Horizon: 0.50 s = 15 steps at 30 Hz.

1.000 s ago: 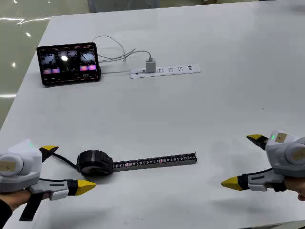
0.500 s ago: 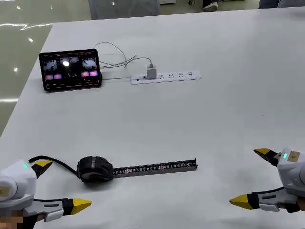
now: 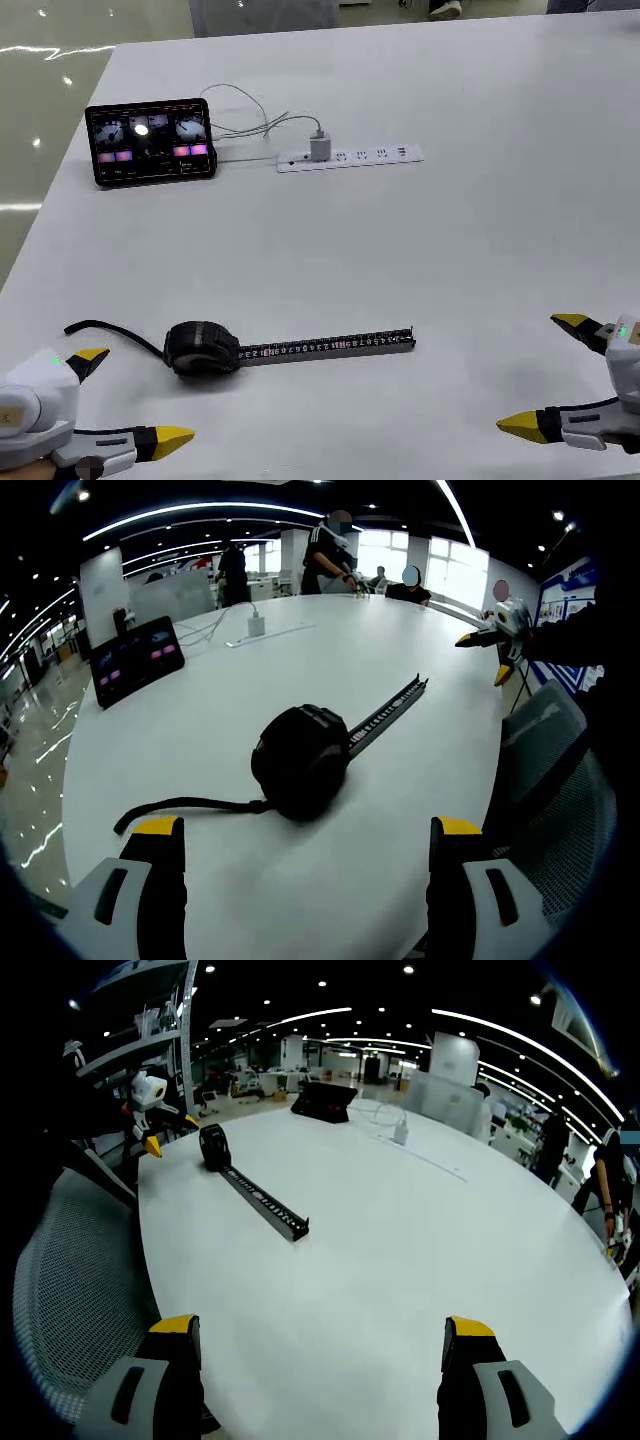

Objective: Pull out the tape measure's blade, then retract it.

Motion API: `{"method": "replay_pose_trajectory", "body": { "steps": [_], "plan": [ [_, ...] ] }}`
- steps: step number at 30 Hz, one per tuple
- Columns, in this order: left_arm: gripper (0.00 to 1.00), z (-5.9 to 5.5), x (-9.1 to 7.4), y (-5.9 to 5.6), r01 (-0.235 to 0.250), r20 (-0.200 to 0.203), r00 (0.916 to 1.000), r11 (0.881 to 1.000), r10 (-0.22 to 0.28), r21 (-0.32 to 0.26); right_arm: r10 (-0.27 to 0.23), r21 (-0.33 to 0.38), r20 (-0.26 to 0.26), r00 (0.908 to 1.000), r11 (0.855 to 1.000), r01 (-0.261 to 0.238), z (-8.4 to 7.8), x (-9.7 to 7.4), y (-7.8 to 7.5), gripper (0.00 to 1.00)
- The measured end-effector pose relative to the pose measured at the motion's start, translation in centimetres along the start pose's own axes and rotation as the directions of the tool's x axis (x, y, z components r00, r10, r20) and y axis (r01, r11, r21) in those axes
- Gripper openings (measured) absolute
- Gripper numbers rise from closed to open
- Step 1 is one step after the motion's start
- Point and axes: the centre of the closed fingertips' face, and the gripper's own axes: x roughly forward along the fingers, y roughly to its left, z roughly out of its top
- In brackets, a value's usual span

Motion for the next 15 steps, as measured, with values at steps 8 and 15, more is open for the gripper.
{"method": "replay_pose_trajectory", "body": {
  "steps": [8, 15],
  "plan": [
    [0.99, 0.5, -0.2, 0.1, -0.007, 0.012, 0.9999, 1.000, 0.007, -0.007, 0.007, 0.014, -0.015, 0.9999, 1.000, -0.007, -0.9, -0.4, 0.9, 0.99],
    [0.99, 0.7, -0.1, 0.0, -0.001, 0.010, 0.9999, 1.000, 0.001, 0.002, 0.010, 0.010, -0.017, 0.9998, 1.000, -0.010, -1.1, -0.9, 1.1, 0.99]
  ]
}}
